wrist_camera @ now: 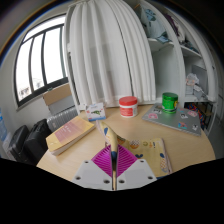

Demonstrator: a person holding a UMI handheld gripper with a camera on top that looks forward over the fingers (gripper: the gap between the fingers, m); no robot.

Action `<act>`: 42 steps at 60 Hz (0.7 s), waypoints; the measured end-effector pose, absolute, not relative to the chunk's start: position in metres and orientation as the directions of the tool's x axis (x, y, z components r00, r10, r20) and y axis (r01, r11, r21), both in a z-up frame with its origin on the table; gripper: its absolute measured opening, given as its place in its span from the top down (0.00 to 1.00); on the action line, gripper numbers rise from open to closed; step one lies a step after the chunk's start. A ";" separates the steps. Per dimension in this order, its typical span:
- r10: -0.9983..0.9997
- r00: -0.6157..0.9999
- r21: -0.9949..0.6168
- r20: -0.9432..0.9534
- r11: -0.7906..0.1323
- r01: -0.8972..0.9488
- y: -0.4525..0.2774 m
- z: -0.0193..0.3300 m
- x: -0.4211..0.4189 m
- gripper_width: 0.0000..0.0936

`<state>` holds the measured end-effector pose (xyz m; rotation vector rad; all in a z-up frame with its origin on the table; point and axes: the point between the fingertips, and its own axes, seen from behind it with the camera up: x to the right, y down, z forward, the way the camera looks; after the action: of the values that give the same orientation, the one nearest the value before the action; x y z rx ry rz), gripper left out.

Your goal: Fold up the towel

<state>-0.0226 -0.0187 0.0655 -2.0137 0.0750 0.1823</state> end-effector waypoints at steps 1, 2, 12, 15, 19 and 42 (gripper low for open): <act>0.012 0.985 -0.890 -0.172 -0.430 -0.151 -0.019 0.070 -0.016 0.97; -0.003 0.983 -0.891 -0.182 -0.423 -0.166 -0.020 0.072 -0.007 0.97; -0.141 0.979 -0.855 -0.150 -0.479 -0.200 -0.028 0.038 0.071 0.96; -0.158 0.977 -0.829 -0.144 -0.520 -0.206 -0.032 0.017 0.081 0.96; -0.151 0.978 -0.805 -0.142 -0.557 -0.203 -0.037 -0.002 0.088 0.96; -0.131 0.977 -0.837 -0.166 -0.505 -0.210 -0.086 0.034 0.122 0.11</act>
<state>0.1220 -0.0858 0.0339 -2.1074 0.2394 0.0985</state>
